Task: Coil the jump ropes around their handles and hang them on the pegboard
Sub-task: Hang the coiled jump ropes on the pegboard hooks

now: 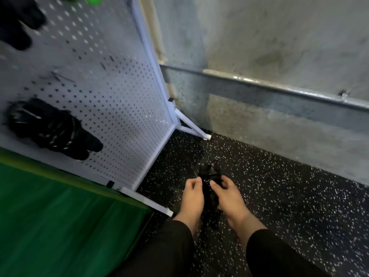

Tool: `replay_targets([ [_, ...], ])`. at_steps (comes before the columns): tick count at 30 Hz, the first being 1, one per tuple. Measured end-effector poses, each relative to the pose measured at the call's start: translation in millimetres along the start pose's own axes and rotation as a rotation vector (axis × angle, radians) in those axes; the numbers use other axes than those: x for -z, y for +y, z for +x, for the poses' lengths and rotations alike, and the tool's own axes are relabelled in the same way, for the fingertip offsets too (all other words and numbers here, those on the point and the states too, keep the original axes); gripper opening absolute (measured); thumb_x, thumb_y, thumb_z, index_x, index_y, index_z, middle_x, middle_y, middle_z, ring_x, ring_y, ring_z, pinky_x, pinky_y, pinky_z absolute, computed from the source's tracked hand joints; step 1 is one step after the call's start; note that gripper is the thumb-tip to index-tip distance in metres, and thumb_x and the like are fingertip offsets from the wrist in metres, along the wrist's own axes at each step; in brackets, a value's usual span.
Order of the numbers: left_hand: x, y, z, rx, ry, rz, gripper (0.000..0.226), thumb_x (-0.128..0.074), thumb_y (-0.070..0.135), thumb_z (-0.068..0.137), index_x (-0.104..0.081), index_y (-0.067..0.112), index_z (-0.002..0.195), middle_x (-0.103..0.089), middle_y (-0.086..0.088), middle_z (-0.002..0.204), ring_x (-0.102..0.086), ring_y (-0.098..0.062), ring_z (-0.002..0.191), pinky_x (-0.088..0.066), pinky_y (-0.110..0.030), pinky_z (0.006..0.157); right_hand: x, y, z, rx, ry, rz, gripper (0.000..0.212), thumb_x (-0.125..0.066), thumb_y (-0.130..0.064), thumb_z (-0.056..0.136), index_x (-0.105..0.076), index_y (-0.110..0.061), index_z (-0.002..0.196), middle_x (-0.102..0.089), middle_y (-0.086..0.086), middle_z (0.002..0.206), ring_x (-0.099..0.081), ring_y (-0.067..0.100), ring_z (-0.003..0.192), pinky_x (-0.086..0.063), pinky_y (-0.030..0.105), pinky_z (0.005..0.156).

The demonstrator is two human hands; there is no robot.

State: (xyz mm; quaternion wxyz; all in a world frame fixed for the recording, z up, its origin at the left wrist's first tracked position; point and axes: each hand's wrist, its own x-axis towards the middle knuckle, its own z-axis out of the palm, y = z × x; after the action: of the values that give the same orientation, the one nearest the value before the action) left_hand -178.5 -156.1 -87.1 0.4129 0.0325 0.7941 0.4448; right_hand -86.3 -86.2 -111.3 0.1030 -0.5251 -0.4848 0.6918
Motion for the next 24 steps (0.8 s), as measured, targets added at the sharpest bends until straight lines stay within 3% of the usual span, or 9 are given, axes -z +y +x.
replay_targets([
  [3,14,45,-19,-0.161,0.068,-0.038,0.036,-0.043,0.04,0.107,-0.066,0.013,0.101,-0.07,-0.007,0.095,-0.066,-0.026,0.093,-0.053,-0.042,0.088,-6,-52,-17,0.139,0.051,0.034,0.041,-0.07,-0.037,0.093,-0.06,-0.029,0.132,-0.063,-0.004,0.128,-0.065,0.014,0.111,-0.055,0.041,0.098],
  [7,40,113,-58,-0.307,0.207,-0.055,0.031,-0.05,0.035,0.105,-0.061,0.011,0.091,-0.066,-0.004,0.085,-0.064,-0.025,0.085,-0.051,-0.039,0.08,-22,-134,-59,0.357,0.021,-0.009,0.036,-0.07,-0.036,0.094,-0.058,-0.025,0.127,-0.066,-0.005,0.118,-0.063,0.005,0.102,-0.049,0.017,0.077],
  [9,53,147,-83,-0.312,0.247,-0.164,0.023,-0.055,0.038,0.102,-0.053,0.017,0.094,-0.065,-0.004,0.088,-0.064,-0.025,0.085,-0.053,-0.041,0.081,-29,-176,-88,0.444,0.013,-0.032,0.033,-0.071,-0.032,0.094,-0.054,-0.027,0.122,-0.062,-0.012,0.106,-0.058,-0.003,0.092,-0.044,0.005,0.063],
  [11,68,179,-110,-0.317,0.216,-0.323,0.024,-0.06,0.041,0.096,-0.048,0.024,0.107,-0.066,-0.007,0.098,-0.066,-0.023,0.088,-0.056,-0.042,0.084,-32,-213,-111,0.543,0.023,-0.037,0.032,-0.072,-0.027,0.092,-0.055,-0.025,0.12,-0.06,-0.016,0.1,-0.056,-0.006,0.086,-0.042,0.002,0.059],
  [14,97,217,-145,-0.342,0.113,-0.441,0.043,-0.056,0.04,0.087,-0.05,0.031,0.128,-0.068,-0.007,0.113,-0.067,-0.022,0.099,-0.057,-0.046,0.093,-41,-257,-144,0.648,-0.022,-0.074,0.036,-0.074,-0.028,0.09,-0.059,-0.024,0.122,-0.065,-0.012,0.107,-0.066,0.004,0.092,-0.052,0.018,0.074],
  [17,125,235,-176,-0.301,0.032,-0.632,0.023,-0.048,0.016,0.097,-0.066,0.018,0.11,-0.07,-0.007,0.098,-0.065,-0.021,0.088,-0.053,-0.037,0.076,-52,-277,-165,0.727,-0.077,-0.205,0.041,-0.075,-0.028,0.088,-0.058,-0.032,0.125,-0.062,-0.016,0.117,-0.067,0.013,0.105,-0.054,0.038,0.093],
  [20,148,227,-188,-0.19,0.03,-0.757,0.022,-0.047,0.017,0.098,-0.068,0.014,0.103,-0.07,-0.01,0.095,-0.066,-0.028,0.095,-0.057,-0.041,0.079,-63,-277,-170,0.768,-0.137,-0.33,0.042,-0.074,-0.025,0.089,-0.058,-0.031,0.128,-0.063,-0.007,0.123,-0.063,0.011,0.112,-0.05,0.037,0.103],
  [22,158,217,-188,-0.139,0.06,-0.811,0.022,-0.045,0.018,0.1,-0.066,0.014,0.103,-0.069,-0.013,0.098,-0.067,-0.034,0.102,-0.056,-0.048,0.088,-70,-269,-167,0.774,-0.181,-0.45,0.042,-0.073,-0.026,0.09,-0.059,-0.032,0.13,-0.066,-0.007,0.121,-0.062,0.009,0.112,-0.048,0.031,0.102],
  [24,163,210,-184,-0.092,0.11,-0.843,0.021,-0.042,0.018,0.101,-0.063,0.016,0.102,-0.067,-0.013,0.097,-0.067,-0.036,0.1,-0.056,-0.049,0.085,-78,-260,-162,0.762,-0.241,-0.517,0.04,-0.07,-0.026,0.093,-0.058,-0.033,0.131,-0.067,-0.008,0.118,-0.063,0.007,0.11,-0.048,0.028,0.1],
])
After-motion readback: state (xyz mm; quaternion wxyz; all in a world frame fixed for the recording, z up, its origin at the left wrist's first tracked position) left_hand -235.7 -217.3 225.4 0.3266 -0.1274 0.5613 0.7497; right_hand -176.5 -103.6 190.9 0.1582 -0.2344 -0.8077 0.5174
